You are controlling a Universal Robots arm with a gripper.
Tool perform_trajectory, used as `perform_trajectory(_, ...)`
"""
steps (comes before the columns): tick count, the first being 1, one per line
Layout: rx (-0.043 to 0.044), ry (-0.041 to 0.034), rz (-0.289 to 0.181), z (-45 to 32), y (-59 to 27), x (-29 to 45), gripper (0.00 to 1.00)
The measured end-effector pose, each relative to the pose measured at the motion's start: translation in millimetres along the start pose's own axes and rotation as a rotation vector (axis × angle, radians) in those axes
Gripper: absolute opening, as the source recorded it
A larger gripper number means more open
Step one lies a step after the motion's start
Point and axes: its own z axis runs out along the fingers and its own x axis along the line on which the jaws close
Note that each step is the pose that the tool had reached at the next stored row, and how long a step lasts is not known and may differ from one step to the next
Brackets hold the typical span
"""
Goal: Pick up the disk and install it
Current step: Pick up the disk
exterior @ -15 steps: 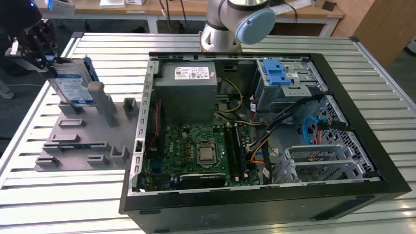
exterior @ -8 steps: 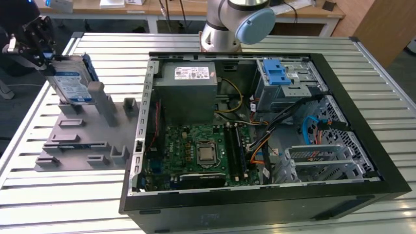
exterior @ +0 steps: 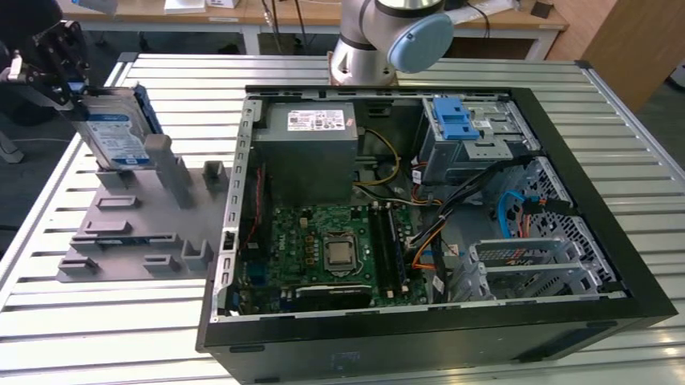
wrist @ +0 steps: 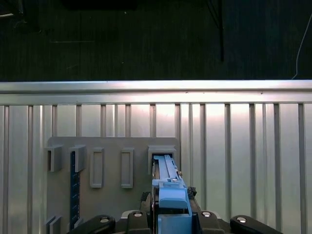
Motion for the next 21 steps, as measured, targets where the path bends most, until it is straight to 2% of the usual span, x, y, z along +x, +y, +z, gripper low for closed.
perform_trajectory(21,0.0001,-0.0001,0.000,-18.0,0.3,0.0,0.36)
